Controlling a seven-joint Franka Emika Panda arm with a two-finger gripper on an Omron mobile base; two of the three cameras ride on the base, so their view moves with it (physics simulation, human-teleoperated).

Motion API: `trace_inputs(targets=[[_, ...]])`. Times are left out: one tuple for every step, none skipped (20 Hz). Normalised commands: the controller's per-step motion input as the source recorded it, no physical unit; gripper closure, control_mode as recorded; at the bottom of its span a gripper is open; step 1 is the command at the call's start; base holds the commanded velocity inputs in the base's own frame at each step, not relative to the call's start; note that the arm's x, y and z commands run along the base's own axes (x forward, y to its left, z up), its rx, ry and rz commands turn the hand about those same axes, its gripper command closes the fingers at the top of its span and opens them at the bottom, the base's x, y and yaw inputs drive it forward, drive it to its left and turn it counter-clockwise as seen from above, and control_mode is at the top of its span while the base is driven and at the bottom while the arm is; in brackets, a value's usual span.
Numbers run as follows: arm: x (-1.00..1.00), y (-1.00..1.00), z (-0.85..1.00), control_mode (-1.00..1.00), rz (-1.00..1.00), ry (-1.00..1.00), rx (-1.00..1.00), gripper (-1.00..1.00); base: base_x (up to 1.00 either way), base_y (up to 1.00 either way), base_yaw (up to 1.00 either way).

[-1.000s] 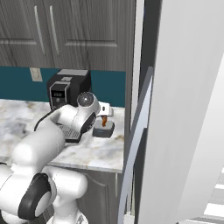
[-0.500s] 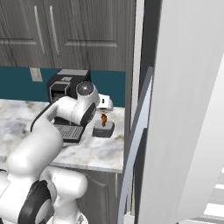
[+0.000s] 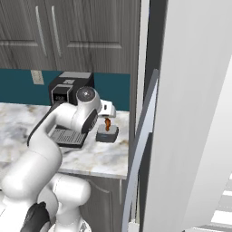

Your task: Take the chicken drumstick from the fridge and place it on the digital scale on the counter by the fridge. Wait a few seconds for a reading, then move it to the plate on the dining counter.

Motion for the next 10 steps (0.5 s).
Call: trace_inputs(targets=[[-0.16,0.00,0.00,-1.00,0.00,0.00,0.00,-1.00,0.00,0.00,0.00],[-0.14,0.00,0.00,-1.00,0.00,0.00,0.00,-1.00,0.00,0.00,0.00],[-0.12,0.00,0.00,-1.00,0.00,0.00,0.00,-1.00,0.00,0.00,0.00],[-0.11,0.00,0.00,-1.00,0.00,0.00,0.00,-1.00,0.00,0.00,0.00],[-0.09,0.00,0.00,-1.00,0.00,0.00,0.00,-1.00,0.00,0.00,0.00],[-0.08,0.00,0.00,-1.00,0.00,0.00,0.00,-1.00,0.00,0.00,0.00],[-0.06,0.00,0.00,-1.00,0.00,0.00,0.00,-1.00,0.00,0.00,0.00],[-0.04,0.00,0.00,-1.00,0.00,0.00,0.00,-1.00,0.00,0.00,0.00],[-0.03,0.00,0.00,-1.00,0.00,0.00,0.00,-1.00,0.00,0.00,0.00],[-0.01,0.00,0.00,-1.00,0.00,0.00,0.00,-1.00,0.00,0.00,0.00]])
